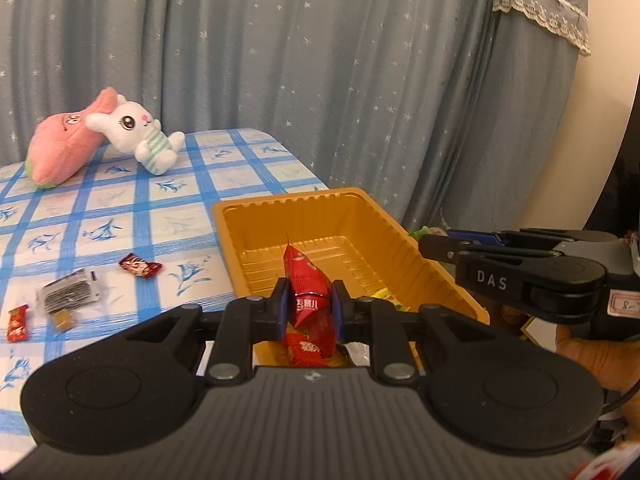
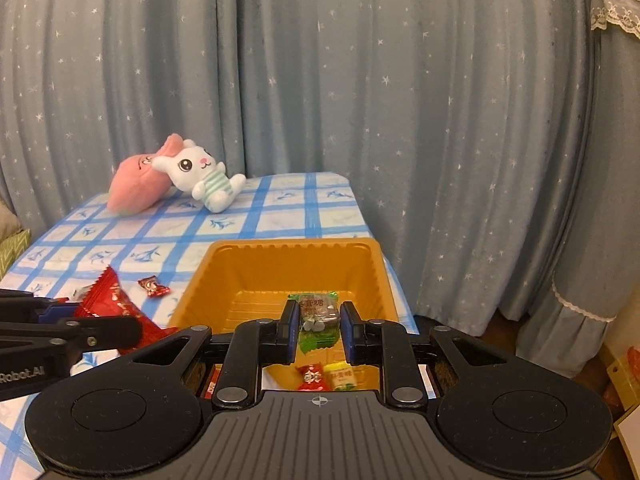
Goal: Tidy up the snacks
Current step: 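Carry the red packet and green-wrapped candy over the orange tray with both grippers, then open both grippers to drop the red packet and green candy into the tray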
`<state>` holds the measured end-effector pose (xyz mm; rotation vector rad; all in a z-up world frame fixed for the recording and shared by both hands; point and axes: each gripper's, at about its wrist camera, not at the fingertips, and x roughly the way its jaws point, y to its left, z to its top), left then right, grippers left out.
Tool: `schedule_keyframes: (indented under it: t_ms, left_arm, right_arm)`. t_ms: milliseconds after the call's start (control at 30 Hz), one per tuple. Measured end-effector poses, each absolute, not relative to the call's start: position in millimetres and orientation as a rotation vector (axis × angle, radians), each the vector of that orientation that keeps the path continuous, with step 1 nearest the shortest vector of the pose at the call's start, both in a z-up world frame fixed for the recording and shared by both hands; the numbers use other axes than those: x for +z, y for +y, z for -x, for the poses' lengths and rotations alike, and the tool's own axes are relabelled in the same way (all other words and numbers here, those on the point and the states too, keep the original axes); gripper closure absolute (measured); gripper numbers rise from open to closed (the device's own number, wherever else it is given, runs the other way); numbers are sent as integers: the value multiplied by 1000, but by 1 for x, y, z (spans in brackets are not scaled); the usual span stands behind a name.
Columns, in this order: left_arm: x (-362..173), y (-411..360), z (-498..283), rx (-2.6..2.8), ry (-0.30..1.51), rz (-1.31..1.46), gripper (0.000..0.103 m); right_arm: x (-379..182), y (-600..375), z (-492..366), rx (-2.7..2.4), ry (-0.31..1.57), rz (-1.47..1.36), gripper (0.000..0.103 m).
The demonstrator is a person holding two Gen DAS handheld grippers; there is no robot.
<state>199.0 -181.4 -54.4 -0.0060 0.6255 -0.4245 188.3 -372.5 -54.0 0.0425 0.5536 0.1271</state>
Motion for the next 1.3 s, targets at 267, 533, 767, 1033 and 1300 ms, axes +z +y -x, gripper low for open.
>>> schedule_keyframes:
  t_ms: [267, 533, 767, 1033, 1300]
  left_arm:
    - [-70, -196, -217, -437, 652, -15, 84]
    - [-80, -206, -229, -451, 654, -42, 79]
    - [-83, -188, -227, -415, 665, -44, 74]
    - [-82, -160, -215, -365, 674, -33, 74]
    - [-80, -144, -205, -335, 667, -42, 72]
  right_arm:
    - [-67, -382, -204, 133, 597, -56, 81]
    - [-70, -385, -209, 131, 616, -64, 81]
    - [-72, -384, -211, 134, 626, -59, 81]
    - [-72, -375, -207, 160, 617, -39, 81]
    - [-70, -374, -206, 209, 605, -104, 51]
